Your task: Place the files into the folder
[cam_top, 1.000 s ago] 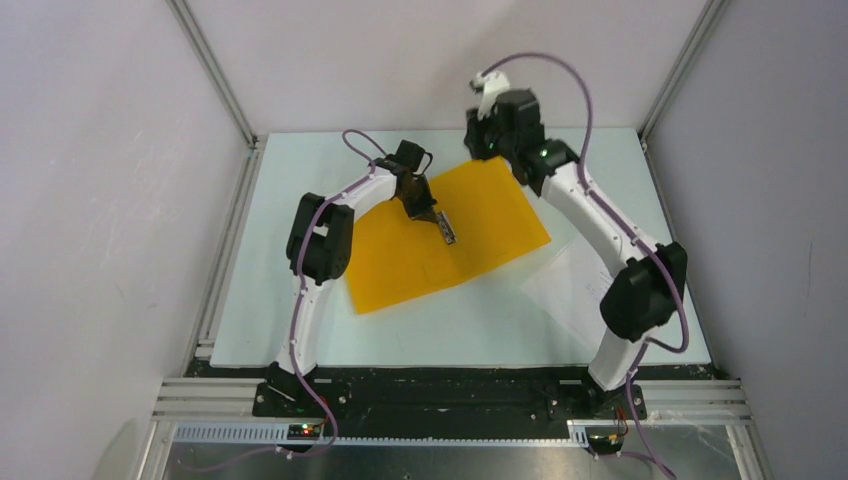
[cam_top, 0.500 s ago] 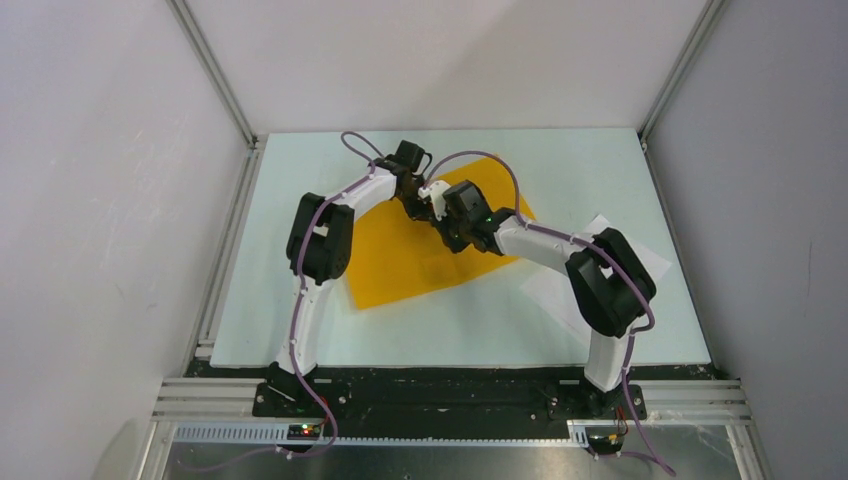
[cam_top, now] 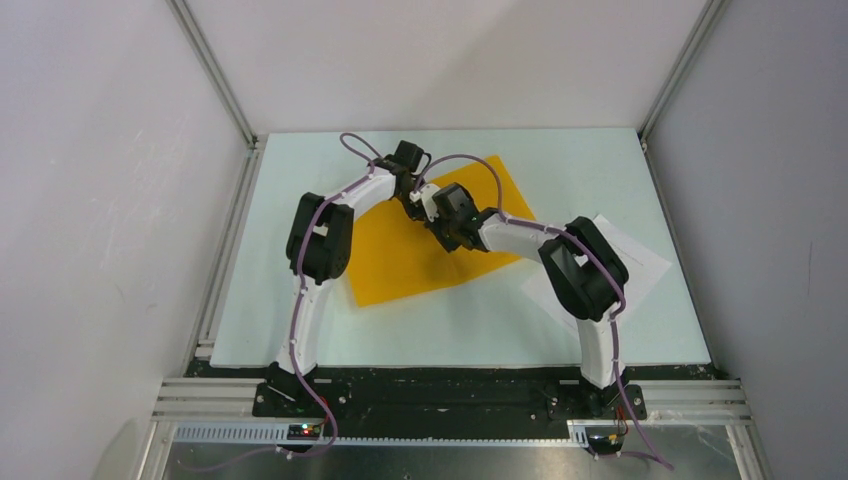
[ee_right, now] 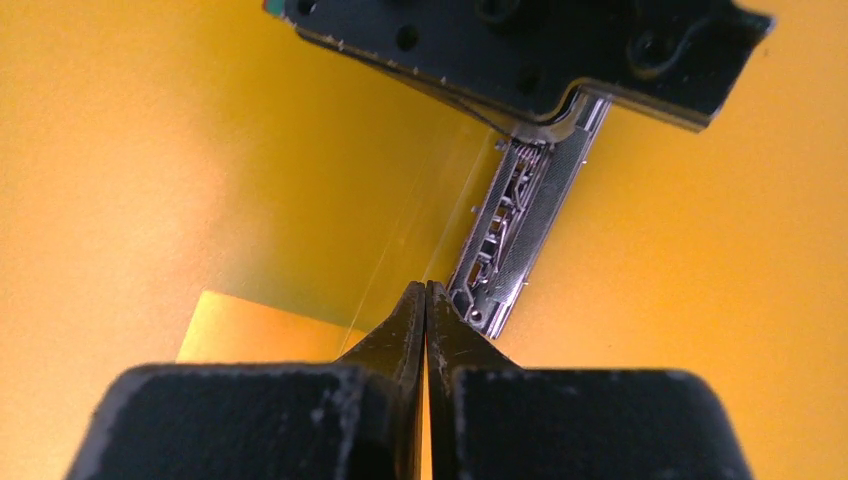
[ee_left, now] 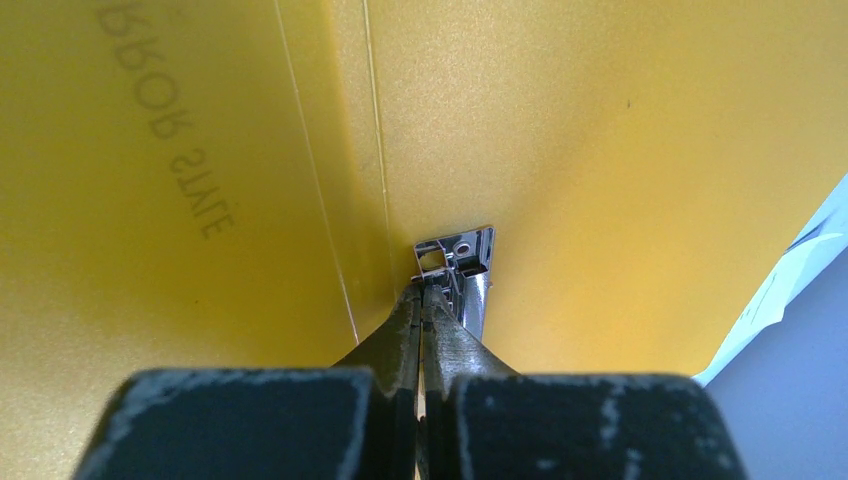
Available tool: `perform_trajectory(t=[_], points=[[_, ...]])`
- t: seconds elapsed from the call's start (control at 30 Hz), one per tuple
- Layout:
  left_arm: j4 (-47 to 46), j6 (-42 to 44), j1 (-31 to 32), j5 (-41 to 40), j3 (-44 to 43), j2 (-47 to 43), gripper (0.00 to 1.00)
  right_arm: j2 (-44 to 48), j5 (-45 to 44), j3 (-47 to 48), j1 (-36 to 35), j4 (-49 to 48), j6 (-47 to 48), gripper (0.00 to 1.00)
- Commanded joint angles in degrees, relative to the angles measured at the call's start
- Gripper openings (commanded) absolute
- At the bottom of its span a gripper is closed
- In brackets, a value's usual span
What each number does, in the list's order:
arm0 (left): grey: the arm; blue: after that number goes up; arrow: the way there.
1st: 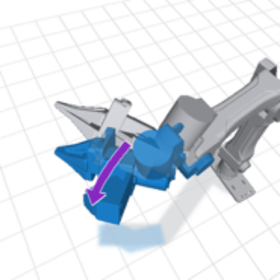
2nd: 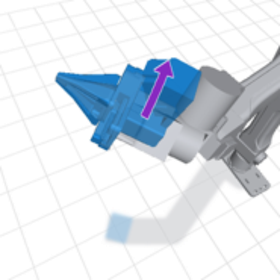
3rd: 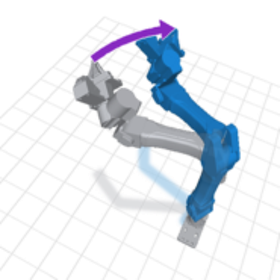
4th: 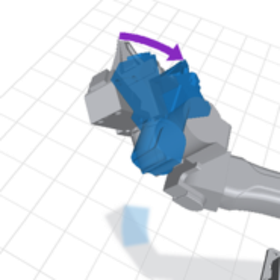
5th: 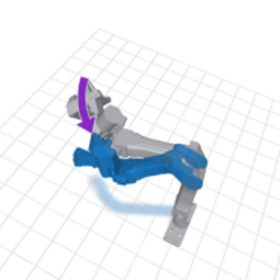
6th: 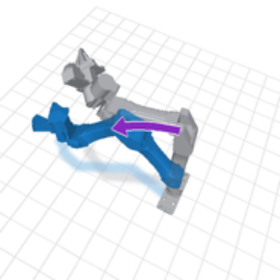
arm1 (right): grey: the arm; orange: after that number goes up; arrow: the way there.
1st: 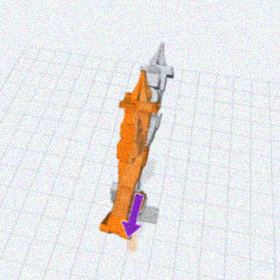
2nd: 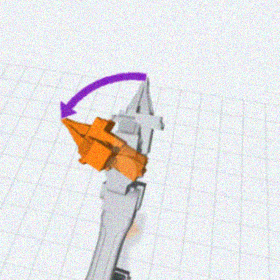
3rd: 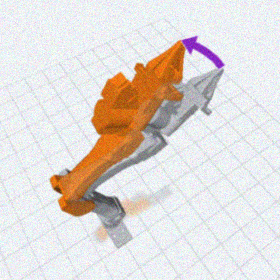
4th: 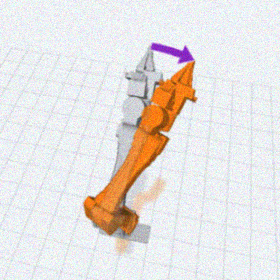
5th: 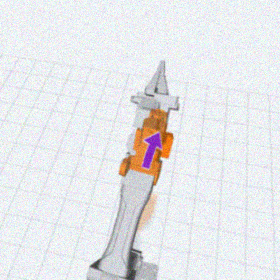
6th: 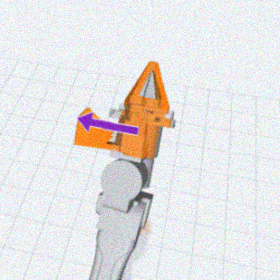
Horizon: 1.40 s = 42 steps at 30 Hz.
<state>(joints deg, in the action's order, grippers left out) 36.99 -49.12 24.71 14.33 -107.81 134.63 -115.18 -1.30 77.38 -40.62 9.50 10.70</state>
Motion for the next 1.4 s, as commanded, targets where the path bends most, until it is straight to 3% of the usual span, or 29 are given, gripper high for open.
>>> perform_trajectory(t=[0.0, 0.6, 1.37], points=[[2.9, -0.5, 0.0, -0.1, 0.2, 2.4, 0.00, -1.5, -3.0, 4.0, 0.1, 1.1, 0.6, 0.00], [2.6, -0.6, -0.3, 0.4, 0.5, 2.3, 0.00, -2.5, -6.6, 5.5, 1.4, 9.8, -0.8, 0.00], [2.4, -0.5, -0.1, 0.1, 0.8, 2.1, 0.00, 3.0, -4.6, 5.1, 1.9, 3.9, -1.9, 0.00]])
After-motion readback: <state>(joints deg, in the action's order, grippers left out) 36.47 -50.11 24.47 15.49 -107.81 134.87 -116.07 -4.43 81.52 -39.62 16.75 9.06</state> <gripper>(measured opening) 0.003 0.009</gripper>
